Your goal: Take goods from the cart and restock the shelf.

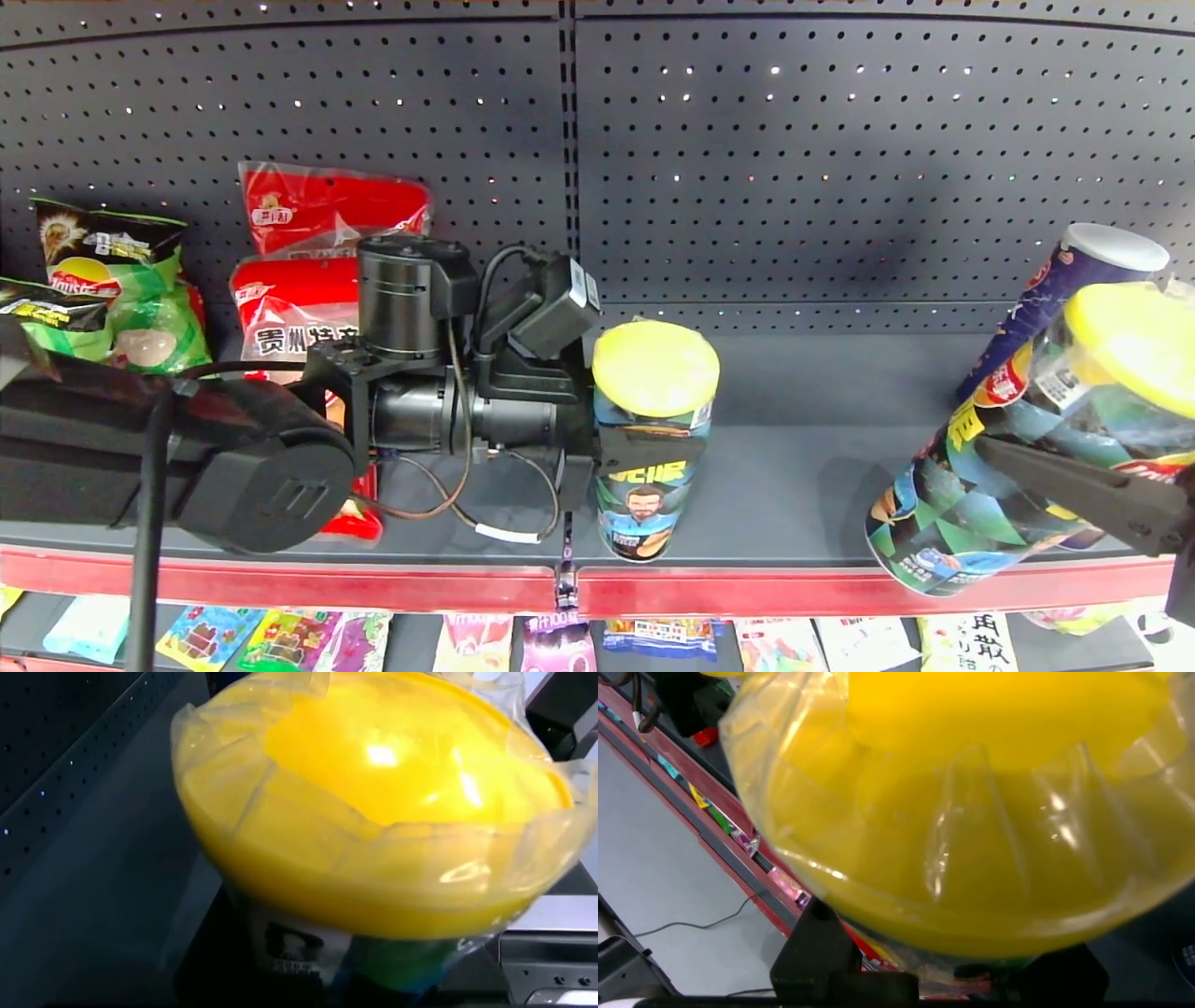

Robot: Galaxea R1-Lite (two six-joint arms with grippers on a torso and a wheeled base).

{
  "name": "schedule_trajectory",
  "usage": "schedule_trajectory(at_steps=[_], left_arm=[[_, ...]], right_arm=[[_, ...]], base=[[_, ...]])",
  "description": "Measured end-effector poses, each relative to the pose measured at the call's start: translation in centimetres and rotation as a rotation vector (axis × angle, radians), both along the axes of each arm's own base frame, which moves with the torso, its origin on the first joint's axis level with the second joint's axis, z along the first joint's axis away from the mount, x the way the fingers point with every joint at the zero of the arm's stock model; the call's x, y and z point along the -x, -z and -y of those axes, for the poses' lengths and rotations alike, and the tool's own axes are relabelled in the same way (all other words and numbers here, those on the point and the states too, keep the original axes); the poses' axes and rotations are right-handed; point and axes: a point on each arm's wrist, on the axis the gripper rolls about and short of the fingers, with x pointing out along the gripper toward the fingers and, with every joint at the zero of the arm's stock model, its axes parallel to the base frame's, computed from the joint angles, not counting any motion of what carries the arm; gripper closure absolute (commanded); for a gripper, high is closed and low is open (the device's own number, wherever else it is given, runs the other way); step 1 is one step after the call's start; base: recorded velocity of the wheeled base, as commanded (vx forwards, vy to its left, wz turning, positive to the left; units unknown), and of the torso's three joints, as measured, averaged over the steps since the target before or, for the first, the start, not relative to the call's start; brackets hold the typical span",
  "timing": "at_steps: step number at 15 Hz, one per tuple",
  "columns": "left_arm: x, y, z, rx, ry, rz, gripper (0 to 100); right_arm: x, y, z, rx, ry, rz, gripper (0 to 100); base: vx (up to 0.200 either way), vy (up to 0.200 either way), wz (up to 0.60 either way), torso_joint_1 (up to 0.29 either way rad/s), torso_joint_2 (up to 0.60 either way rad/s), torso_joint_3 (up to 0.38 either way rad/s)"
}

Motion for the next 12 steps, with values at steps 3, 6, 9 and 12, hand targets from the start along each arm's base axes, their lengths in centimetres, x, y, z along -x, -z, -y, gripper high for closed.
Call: schedule_trajectory(at_steps=[3, 6, 9, 12], left_arm=[[0.11, 0.27, -0.06, -0.006, 0.002, -0.008, 100], [0.08, 0.81, -0.23, -0.021, -0.008, -0.028, 0], [-0.17, 0.82, -0.37, -0.012, -0.017, -0.015, 0], [-0.35, 1.08, -0.85, -0.018, -0.039, -0.019, 0]], right_arm=[[-0.15, 0.06, -0.09, 0.002, 0.000, -0.005, 100], [-0.22, 0.10, -0.13, 0.002, 0.001, -0.008, 100], [-0.44, 0.06, -0.26, 0.004, 0.000, -0.012, 100], [-1.00, 0.00, -0.57, 0.000, 0.004, -0.029, 100]], base=[[0.000, 0.000, 0.00, 0.000, 0.00, 0.000], [0.000, 0.000, 0.00, 0.000, 0.00, 0.000], [0.000, 0.000, 0.00, 0.000, 0.00, 0.000], [0.000, 0.000, 0.00, 0.000, 0.00, 0.000]])
